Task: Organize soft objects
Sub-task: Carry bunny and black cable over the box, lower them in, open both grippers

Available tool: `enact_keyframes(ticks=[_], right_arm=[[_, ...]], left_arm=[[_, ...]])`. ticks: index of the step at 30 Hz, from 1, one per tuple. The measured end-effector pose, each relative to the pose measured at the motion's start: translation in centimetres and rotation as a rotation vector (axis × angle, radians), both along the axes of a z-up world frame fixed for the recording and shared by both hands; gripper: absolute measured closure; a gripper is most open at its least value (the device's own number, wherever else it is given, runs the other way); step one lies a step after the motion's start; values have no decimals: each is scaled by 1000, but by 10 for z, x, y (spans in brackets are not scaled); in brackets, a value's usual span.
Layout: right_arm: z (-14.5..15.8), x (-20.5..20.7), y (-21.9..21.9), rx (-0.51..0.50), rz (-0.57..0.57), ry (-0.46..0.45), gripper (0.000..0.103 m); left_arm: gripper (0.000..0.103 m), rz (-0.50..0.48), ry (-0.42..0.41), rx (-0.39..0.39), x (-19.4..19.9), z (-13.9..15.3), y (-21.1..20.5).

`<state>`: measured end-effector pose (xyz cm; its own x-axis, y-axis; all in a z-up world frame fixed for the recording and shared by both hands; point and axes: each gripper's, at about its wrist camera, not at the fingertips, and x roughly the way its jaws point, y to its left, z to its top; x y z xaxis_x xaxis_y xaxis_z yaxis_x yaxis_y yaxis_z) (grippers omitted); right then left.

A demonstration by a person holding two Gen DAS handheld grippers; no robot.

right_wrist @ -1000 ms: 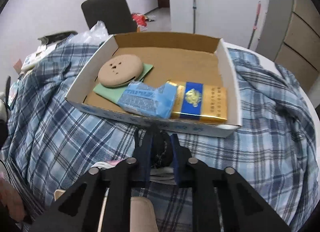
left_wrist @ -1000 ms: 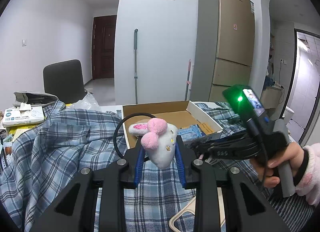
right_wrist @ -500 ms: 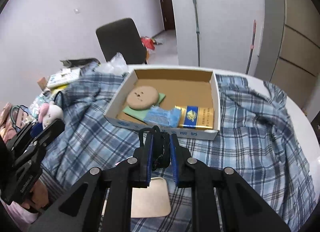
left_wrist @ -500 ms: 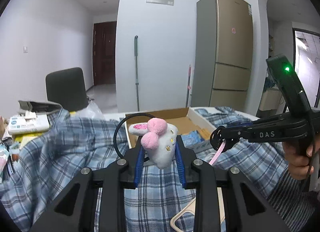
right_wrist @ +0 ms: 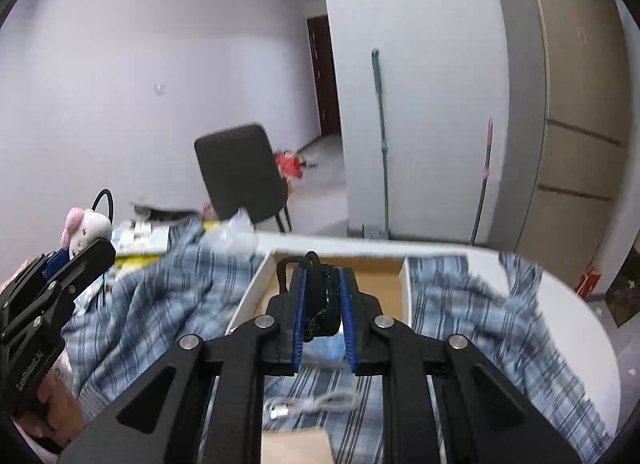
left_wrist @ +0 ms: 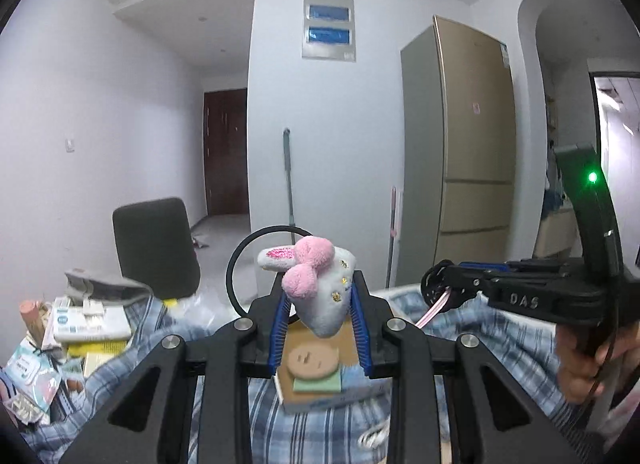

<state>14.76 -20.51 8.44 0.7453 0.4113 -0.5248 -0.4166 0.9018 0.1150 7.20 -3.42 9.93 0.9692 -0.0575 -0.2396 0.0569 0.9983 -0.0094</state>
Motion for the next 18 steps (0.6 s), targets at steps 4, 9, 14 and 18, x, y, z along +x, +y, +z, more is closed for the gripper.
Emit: enact_keyframes(ticks=[4,9,14,18], right_arm=[[22,9,2,-4,-41,-71,87],[37,31,11,-27,-115,-104,87],[33,51,16,8,-148,-120,87],[16,67,19,26,-153,-101,87]], left_arm=[[73,-2,-11,-30,20,21,-5],[73,3,-30,-70,46,38,-1],[73,23,-26,-78,68,39,5],[73,21,-6,-61,82,22,13]])
